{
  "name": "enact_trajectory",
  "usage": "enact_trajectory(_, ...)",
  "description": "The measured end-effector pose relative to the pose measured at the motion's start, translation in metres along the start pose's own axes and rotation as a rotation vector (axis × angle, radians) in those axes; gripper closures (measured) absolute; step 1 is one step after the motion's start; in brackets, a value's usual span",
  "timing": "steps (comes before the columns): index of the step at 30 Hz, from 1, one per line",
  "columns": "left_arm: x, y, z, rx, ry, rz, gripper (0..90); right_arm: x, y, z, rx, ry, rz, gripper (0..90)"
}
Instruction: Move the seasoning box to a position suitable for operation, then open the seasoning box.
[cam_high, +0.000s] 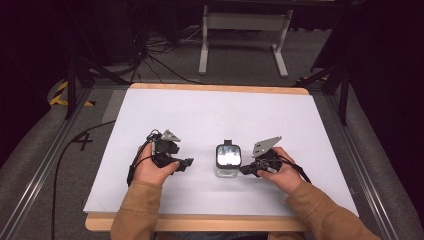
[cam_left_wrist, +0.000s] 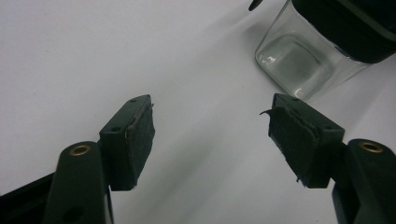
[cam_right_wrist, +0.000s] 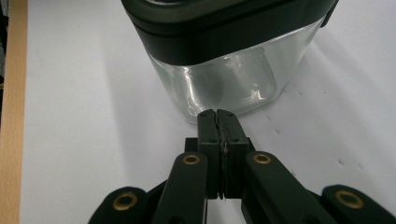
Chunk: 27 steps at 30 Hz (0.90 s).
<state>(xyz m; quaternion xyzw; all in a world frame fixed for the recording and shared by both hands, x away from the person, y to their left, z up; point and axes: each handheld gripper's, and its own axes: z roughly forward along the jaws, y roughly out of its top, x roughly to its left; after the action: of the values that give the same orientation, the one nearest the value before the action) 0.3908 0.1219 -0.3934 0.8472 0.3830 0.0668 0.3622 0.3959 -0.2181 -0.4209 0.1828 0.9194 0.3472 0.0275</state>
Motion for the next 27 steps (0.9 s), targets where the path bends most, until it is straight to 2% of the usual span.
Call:
enact_trajectory(1, -0.001, 0.002, -0.001, 0.004, -0.024, -0.003, 37.1, 0.000, 0.000, -0.002, -0.003, -0.001, -0.002, 89.9)
enact_trajectory(2, -0.001, 0.002, -0.001, 0.004, -0.024, -0.003, 40.8, 0.000, 0.000, -0.002, -0.003, -0.001, -0.002, 89.9)
enact_trajectory(3, -0.002, 0.003, -0.001, -0.001, -0.034, 0.002, 40.8, -0.001, -0.001, -0.004, -0.008, -0.006, 0.002, 89.9)
enact_trajectory(4, -0.002, 0.006, -0.003, -0.014, -0.033, 0.030, 48.1, -0.004, -0.002, -0.013, -0.028, -0.028, 0.014, 89.8)
enact_trajectory(5, -0.003, 0.007, -0.004, -0.019, -0.042, 0.030, 48.1, -0.004, -0.002, -0.013, -0.028, -0.028, 0.014, 89.8)
enact_trajectory(7, -0.007, 0.014, -0.006, -0.042, -0.056, 0.066, 56.2, -0.008, -0.005, -0.022, -0.046, -0.045, 0.024, 89.7)
enact_trajectory(9, -0.014, 0.020, -0.008, -0.041, -0.073, 0.101, 72.9, -0.012, -0.008, -0.032, -0.067, -0.063, 0.041, 89.6)
enact_trajectory(11, -0.020, 0.025, -0.009, -0.054, -0.093, 0.126, 78.4, -0.016, -0.012, -0.041, -0.083, -0.079, 0.061, 89.5)
enact_trajectory(14, -0.028, 0.035, -0.010, -0.069, -0.102, 0.151, 79.6, -0.018, -0.015, -0.048, -0.098, -0.090, 0.073, 89.4)
enact_trajectory(15, -0.030, 0.038, -0.010, -0.086, -0.103, 0.150, 78.5, -0.018, -0.015, -0.050, -0.101, -0.094, 0.075, 89.3)
enact_trajectory(18, -0.033, 0.045, -0.007, -0.094, -0.116, 0.156, 77.6, -0.019, -0.016, -0.053, -0.103, -0.100, 0.079, 89.1)
enact_trajectory(23, -0.035, 0.065, 0.002, -0.064, -0.143, 0.190, 80.0, -0.020, -0.016, -0.055, -0.112, -0.102, 0.080, 88.6)
enact_trajectory(24, -0.035, 0.067, 0.005, -0.077, -0.151, 0.182, 81.1, -0.020, -0.015, -0.055, -0.110, -0.100, 0.079, 88.4)
enact_trajectory(27, -0.034, 0.074, 0.011, -0.069, -0.162, 0.181, 82.4, -0.020, -0.015, -0.054, -0.112, -0.097, 0.078, 88.2)
